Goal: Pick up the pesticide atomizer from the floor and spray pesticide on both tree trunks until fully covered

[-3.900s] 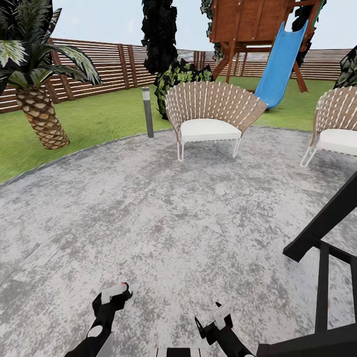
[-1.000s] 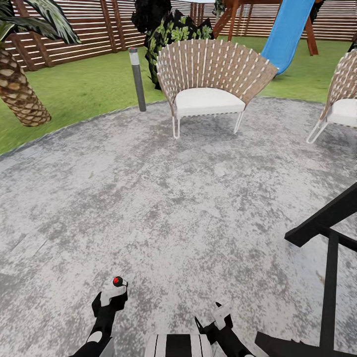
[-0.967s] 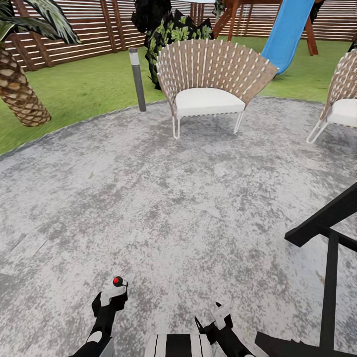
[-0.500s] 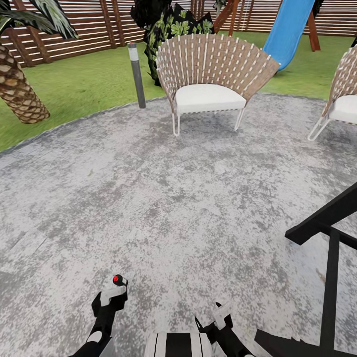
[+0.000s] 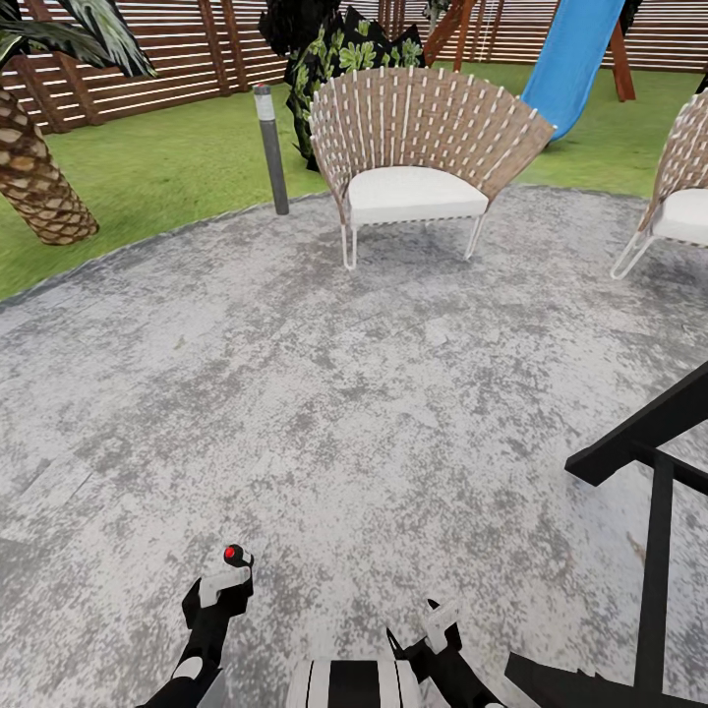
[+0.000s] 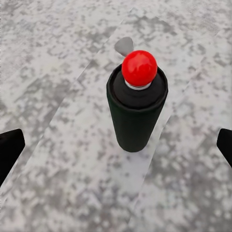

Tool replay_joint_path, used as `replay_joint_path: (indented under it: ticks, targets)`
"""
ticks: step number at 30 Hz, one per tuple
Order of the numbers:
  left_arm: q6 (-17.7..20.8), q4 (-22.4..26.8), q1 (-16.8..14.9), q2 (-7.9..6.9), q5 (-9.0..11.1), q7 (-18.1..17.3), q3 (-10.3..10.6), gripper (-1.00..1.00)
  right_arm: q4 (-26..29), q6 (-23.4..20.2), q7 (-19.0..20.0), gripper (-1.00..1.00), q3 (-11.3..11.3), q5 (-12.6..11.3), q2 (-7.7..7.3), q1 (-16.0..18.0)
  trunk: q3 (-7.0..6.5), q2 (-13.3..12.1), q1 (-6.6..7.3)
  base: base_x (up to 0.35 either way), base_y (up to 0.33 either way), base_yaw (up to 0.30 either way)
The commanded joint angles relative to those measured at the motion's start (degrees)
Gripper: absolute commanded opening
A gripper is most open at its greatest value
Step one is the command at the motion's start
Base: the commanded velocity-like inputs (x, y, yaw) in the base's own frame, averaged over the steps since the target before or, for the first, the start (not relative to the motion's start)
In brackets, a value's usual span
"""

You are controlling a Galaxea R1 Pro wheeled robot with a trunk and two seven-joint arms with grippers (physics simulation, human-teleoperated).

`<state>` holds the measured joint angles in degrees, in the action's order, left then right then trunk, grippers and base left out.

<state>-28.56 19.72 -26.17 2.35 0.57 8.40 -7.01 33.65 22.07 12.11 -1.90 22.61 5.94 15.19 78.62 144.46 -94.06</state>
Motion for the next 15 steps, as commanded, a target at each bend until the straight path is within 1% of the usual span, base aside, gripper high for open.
replay_joint_path:
  ticks: [1, 11, 15]
  targets:
    - [-0.2, 0.0, 0.0, 0.03, 0.0, 0.0, -0.1, 1.00, 0.0, 0.2, 0.3, 1.00, -0.2, 0.2, 0.03, 0.0, 0.03, 0.0, 0.01, 0.000, 0.000, 0.000]
    - [-0.3, 0.0, 0.0, -0.03, 0.0, 0.0, -0.2, 1.00, -0.1, 0.2, 0.3, 1.00, -0.2, 0.2, 0.03, 0.0, 0.03, 0.0, 0.01, 0.000, 0.000, 0.000]
    - [-0.3, 0.2, 0.0, -0.06, 0.0, 0.0, -0.3, 1.00, -0.1, 0.2, 0.3, 1.00, -0.2, 0.2, 0.03, 0.0, 0.92, 0.1, -0.09, 0.000, 0.000, 0.000]
